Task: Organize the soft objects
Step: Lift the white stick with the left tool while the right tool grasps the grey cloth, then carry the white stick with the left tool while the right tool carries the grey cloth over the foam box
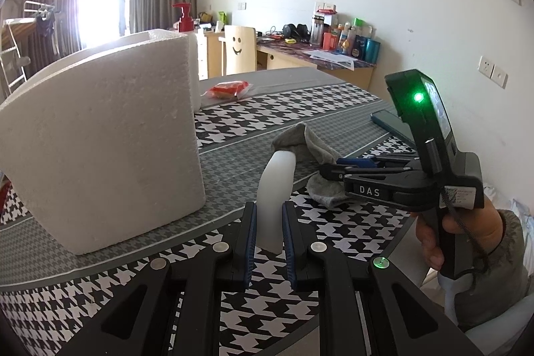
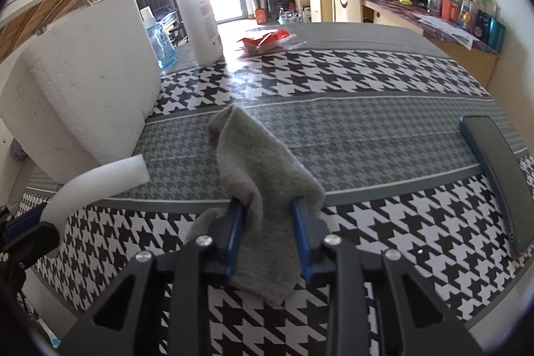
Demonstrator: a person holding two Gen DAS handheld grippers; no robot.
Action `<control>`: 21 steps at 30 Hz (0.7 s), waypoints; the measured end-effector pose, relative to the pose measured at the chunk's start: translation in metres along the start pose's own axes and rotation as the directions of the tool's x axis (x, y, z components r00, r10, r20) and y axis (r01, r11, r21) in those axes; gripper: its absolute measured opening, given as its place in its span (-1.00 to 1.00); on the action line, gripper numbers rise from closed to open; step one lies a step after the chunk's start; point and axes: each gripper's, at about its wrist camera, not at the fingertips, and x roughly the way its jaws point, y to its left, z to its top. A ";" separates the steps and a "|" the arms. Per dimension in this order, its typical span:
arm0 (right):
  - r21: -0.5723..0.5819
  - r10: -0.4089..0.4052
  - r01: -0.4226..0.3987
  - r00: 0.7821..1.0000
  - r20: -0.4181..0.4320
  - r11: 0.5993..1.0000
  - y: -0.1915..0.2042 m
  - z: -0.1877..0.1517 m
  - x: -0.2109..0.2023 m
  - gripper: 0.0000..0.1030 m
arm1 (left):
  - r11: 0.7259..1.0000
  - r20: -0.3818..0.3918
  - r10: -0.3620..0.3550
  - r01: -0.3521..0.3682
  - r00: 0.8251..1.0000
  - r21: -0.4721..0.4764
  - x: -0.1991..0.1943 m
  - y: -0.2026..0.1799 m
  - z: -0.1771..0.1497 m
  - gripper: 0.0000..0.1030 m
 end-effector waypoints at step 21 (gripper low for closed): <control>-0.030 -0.014 0.019 0.987 0.157 0.999 0.011 0.009 -0.061 -0.78 | 1.000 0.071 0.027 -0.028 0.997 0.004 -0.031 -0.002 0.001 -0.68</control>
